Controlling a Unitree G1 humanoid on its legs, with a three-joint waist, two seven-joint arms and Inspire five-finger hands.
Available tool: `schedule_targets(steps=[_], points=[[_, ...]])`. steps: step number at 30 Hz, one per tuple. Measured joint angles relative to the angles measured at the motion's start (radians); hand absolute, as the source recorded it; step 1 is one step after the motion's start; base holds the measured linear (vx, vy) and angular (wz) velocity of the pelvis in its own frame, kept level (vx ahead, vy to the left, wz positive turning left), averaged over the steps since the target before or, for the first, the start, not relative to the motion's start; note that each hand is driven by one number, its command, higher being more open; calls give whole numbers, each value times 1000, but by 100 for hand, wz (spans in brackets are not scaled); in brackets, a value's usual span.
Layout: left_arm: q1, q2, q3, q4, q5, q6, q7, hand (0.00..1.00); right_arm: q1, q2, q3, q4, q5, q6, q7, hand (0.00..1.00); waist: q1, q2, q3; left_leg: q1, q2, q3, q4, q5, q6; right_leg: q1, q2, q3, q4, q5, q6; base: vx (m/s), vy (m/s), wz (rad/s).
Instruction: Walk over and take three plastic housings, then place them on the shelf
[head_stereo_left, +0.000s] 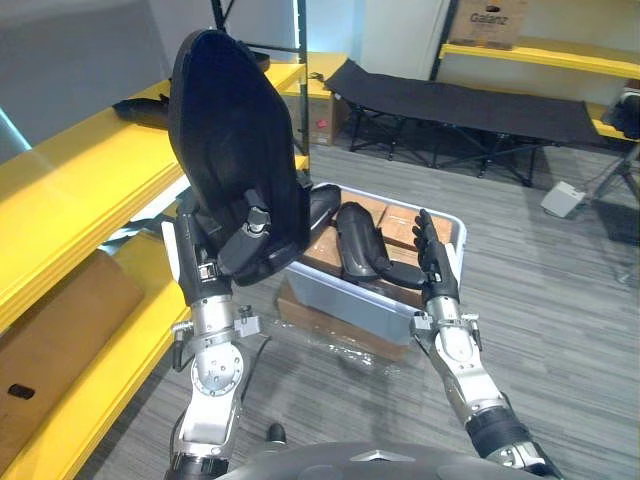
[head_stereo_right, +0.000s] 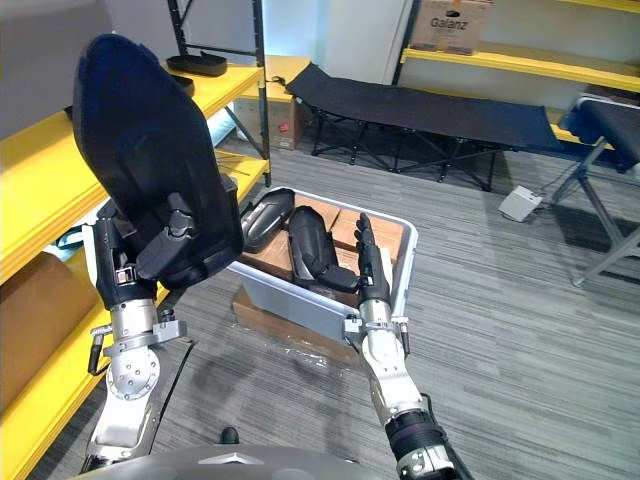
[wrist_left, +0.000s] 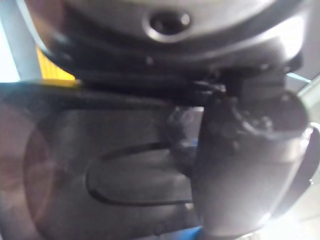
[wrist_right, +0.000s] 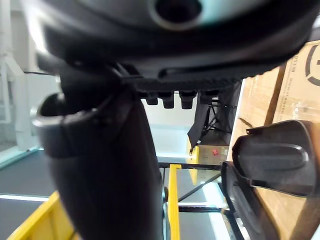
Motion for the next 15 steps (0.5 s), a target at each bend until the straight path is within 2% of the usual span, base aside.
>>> schedule_targets(steps=[6, 11, 13, 15], points=[[70, 6, 24, -47, -37, 3, -99, 0, -71, -5, -34, 94, 1, 57, -3, 100, 30, 9, 2, -10, -7, -27, 0, 5, 2, 9, -3, -28, 0, -5, 7, -20, 2, 13], [68, 34, 19, -47, -63, 4, -152, 0, -194, -60, -57, 201, 6, 110, 28, 100, 50, 28, 23, -54, -9, -47, 1, 19, 8, -23, -5, -41, 17, -5, 7, -39, 10, 12], [55, 50, 11, -48, -66, 5, -150, 0, -306, -94, -87, 286, 4, 157, 35, 100, 56, 40, 70, -91, -4, -61, 3, 33, 8, -63, -6, -51, 41, -7, 4, -98, 20, 16], [2, 84, 10, -39, -73, 5, -145, 0, -455, -147, -115, 392, 29, 200, 39, 100, 77, 45, 146, -154, 5, -81, 4, 50, 8, -127, -3, -63, 73, -7, 1, -122, 2, 17]])
